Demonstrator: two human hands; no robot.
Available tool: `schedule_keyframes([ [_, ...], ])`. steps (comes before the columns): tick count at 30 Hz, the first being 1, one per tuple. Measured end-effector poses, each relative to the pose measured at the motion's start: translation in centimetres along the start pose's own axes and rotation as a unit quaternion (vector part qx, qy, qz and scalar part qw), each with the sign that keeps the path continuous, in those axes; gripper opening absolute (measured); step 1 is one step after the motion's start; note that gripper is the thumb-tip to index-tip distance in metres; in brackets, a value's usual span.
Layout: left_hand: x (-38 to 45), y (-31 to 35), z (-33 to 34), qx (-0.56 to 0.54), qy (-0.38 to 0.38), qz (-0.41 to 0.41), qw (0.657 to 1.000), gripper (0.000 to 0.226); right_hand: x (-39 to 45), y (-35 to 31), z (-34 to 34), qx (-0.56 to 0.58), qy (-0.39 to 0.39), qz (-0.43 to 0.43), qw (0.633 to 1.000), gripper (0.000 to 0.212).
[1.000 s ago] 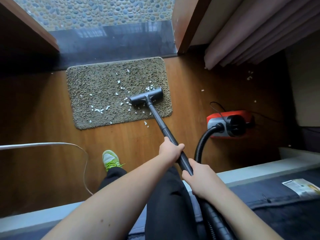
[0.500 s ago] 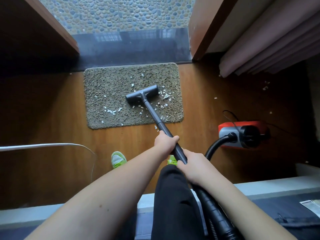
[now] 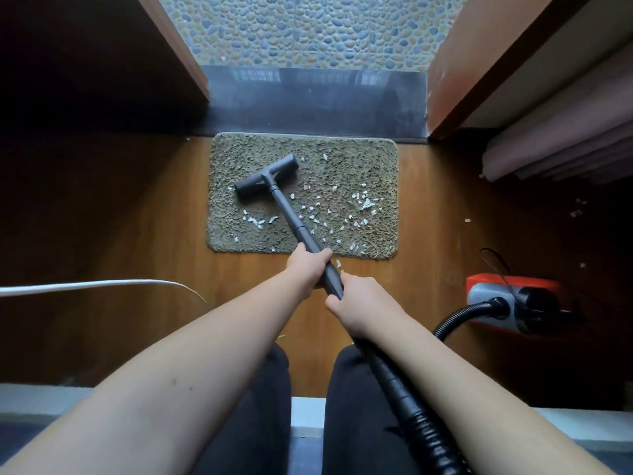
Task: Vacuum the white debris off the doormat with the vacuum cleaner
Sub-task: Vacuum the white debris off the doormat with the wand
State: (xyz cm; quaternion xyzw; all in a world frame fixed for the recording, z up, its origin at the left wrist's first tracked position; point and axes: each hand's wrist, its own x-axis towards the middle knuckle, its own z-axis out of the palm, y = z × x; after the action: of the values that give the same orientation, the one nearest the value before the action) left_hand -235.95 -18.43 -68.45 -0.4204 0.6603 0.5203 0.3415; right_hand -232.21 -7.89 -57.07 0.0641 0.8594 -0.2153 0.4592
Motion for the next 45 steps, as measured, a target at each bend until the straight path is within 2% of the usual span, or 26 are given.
schedule_keyframes([
  [7, 2.9, 2.2, -4.5, -0.042, 0.017, -0.004, 0.999, 0.029, 3.1, -5.1, -0.4, -0.019, -0.005, -0.023, 1.0, 0.029],
  [14, 4.4, 3.5, -6.4, -0.061, 0.03, -0.008, 0.998, 0.032, 4.9, -7.7, -0.7, -0.042, -0.004, -0.024, 0.999, 0.019],
  [22, 3.7, 2.8, -4.6, -0.031, 0.051, -0.008, 0.998, 0.033, 4.2, -5.9, -1.2, -0.052, -0.019, -0.027, 0.998, 0.019],
  [45, -2.1, -1.2, -1.4, 0.003, 0.02, -0.037, 0.999, 0.037, -1.3, -1.0, 0.1, -0.031, -0.048, 0.006, 0.998, 0.014],
])
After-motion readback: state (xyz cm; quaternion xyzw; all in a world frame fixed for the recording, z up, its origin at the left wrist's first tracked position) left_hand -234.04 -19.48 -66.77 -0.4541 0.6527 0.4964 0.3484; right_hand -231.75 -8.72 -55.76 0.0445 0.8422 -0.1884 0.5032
